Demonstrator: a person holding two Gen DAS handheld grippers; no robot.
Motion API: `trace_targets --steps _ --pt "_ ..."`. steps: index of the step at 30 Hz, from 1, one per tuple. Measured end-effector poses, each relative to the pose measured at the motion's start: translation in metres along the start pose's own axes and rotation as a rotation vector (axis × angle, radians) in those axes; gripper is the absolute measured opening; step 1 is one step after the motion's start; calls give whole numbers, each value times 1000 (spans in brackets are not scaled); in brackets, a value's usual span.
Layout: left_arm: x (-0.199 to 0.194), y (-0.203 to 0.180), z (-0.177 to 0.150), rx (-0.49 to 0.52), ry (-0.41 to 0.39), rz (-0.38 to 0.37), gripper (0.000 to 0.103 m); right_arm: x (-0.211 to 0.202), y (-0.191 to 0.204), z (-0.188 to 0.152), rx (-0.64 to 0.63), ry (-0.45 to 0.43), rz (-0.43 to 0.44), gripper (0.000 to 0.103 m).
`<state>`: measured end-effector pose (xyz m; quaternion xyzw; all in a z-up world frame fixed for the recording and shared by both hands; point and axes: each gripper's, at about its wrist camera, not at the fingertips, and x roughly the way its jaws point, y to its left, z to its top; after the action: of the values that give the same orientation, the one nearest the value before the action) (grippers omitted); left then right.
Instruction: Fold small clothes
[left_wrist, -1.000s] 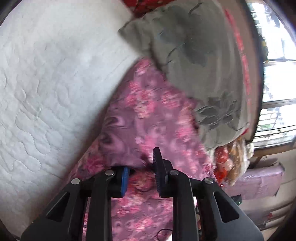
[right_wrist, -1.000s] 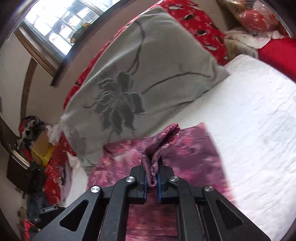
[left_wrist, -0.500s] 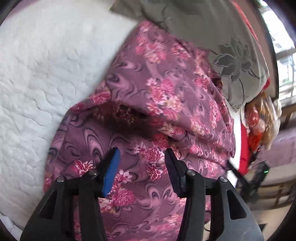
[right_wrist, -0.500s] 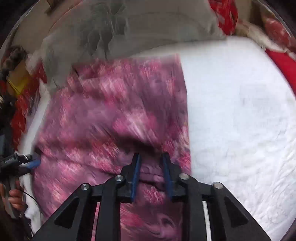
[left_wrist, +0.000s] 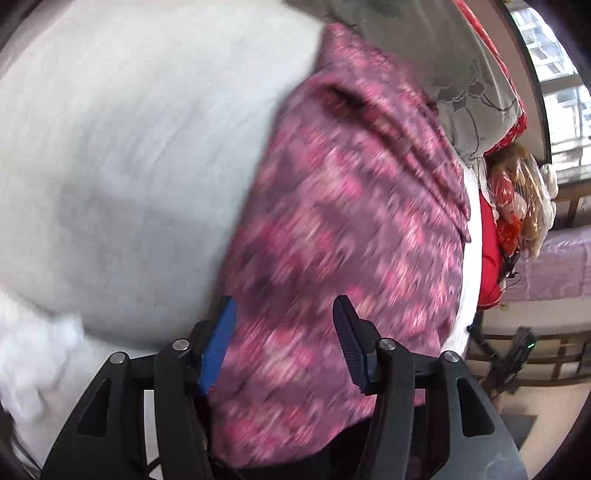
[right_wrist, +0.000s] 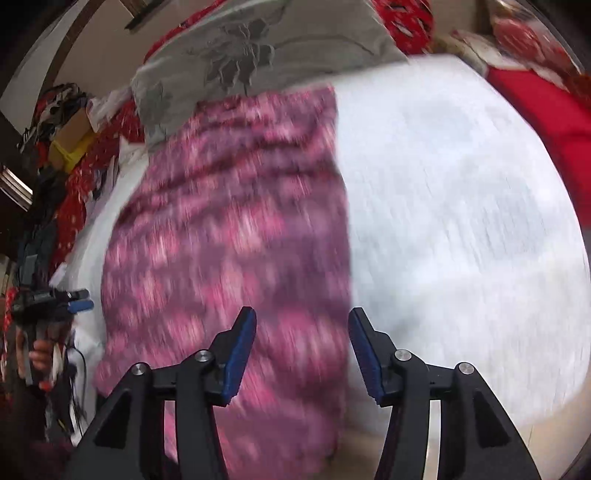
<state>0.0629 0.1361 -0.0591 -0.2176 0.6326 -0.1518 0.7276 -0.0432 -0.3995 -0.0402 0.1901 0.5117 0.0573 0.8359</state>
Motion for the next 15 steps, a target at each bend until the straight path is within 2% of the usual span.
trace_targets --steps 3,7,10,13,15 --pt "6 27 -28 -84 61 -72 56 2 -20 -44 63 56 27 56" --pt "14 43 -59 -146 94 -150 56 8 -48 -86 250 59 182 56" --pt "18 54 -72 -194 106 -200 56 17 -59 -105 349 57 277 58" --pt "15 62 -80 -236 104 -228 56 29 -61 -113 392 85 330 60" --pt "16 60 -85 -248 107 -263 62 35 -62 -117 425 81 406 60"
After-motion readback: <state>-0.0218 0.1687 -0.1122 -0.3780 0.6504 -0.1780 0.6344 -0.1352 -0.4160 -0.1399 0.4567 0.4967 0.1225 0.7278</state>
